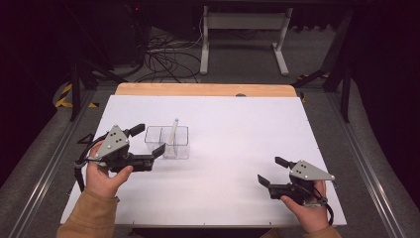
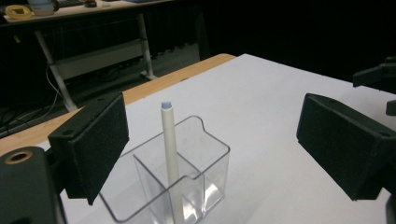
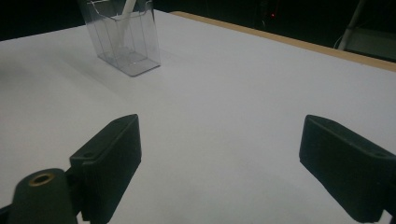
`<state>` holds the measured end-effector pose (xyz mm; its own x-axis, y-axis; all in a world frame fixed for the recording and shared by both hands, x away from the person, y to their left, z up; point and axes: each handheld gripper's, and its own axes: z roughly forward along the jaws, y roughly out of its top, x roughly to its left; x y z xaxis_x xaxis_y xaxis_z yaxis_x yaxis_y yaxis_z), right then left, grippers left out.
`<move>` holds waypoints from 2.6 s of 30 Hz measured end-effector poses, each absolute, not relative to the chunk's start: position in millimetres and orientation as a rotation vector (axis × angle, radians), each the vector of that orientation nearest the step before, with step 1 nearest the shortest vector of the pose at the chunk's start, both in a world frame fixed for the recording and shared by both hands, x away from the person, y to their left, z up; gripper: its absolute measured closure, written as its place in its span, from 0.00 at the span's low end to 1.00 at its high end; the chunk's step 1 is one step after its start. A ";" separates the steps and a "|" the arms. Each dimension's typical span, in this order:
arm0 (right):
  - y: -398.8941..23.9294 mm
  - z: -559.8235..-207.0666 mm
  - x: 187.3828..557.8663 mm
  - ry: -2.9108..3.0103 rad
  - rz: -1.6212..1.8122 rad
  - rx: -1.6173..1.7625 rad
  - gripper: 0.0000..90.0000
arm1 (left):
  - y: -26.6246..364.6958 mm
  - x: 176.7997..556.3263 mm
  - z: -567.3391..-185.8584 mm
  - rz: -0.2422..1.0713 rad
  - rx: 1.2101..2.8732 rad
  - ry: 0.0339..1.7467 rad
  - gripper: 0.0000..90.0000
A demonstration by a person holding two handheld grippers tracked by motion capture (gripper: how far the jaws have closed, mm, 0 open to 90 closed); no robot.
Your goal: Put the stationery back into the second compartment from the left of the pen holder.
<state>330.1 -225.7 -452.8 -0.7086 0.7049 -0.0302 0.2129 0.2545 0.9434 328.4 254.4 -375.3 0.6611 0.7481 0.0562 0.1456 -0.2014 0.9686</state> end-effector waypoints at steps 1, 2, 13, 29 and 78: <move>-225.8 -452.8 330.2 2.080 1.457 0.832 0.15 | 256.5 326.9 -376.9 0.651 1.722 0.730 0.11; -225.9 -452.8 330.3 2.079 1.458 0.829 0.15 | 258.6 325.0 -378.5 0.654 1.729 0.734 0.11; -225.5 -453.7 330.0 2.085 1.454 0.828 0.15 | 277.8 308.8 -400.1 0.650 1.770 0.782 0.11; -226.1 -456.3 330.5 2.097 1.437 0.831 0.15 | 283.6 305.5 -440.0 0.566 1.813 0.822 0.12; -225.6 -464.8 331.6 2.120 1.418 0.820 0.14 | 302.3 300.9 -479.8 0.559 1.806 0.919 0.09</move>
